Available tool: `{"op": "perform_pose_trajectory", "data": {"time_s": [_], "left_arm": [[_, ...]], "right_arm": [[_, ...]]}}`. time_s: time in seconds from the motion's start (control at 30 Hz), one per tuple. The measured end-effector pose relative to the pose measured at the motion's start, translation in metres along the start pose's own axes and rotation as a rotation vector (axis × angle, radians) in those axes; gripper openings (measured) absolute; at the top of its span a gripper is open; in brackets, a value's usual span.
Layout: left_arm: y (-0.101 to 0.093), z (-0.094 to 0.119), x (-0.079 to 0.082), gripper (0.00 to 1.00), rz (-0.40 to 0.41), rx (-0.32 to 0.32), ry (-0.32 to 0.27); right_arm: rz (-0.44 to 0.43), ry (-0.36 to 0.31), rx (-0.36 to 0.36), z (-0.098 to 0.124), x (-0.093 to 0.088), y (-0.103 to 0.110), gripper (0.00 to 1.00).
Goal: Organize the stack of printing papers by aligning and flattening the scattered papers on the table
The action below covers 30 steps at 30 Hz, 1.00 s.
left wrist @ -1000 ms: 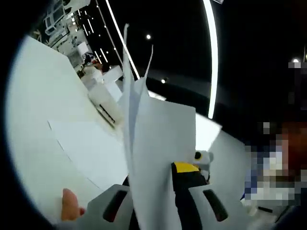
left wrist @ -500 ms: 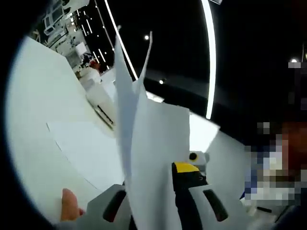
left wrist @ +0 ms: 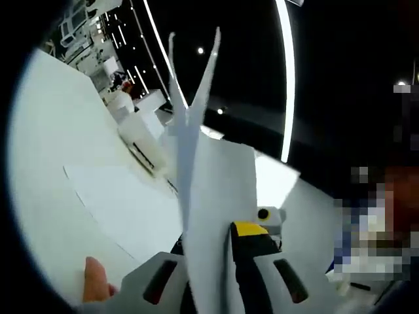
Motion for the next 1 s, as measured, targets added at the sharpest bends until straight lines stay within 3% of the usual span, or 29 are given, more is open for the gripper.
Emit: {"op": "perform_pose_trajectory", "data": {"time_s": [0.53, 0.83, 1.0], "left_arm": [[-0.003, -0.002, -0.004, 0.06, -0.021, -0.005, 0.017], [-0.003, -0.002, -0.004, 0.06, -0.021, -0.002, 0.014], [-0.001, 0.0, -0.002, 0.06, -0.021, -0.005, 0.011]], "right_arm": [[0.003, 0.003, -0.021, 0.0, -0.005, -0.003, 0.0], [0.084, 0.021, -0.037, 0.005, -0.009, -0.003, 0.09], [0.085, 0.011, -0.053, 0.013, -0.006, -0.009, 0.1]]}}
Point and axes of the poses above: the point that each gripper's makers call its tool centre point, and the gripper's own axes: z roughly backward along the fingers, y roughly to its left, x roughly out of its top, the point moved 6 cm from there along z, roughly backward along the fingers, and after that the axes turned 10 degrees about -x, right-handed, at the moved point
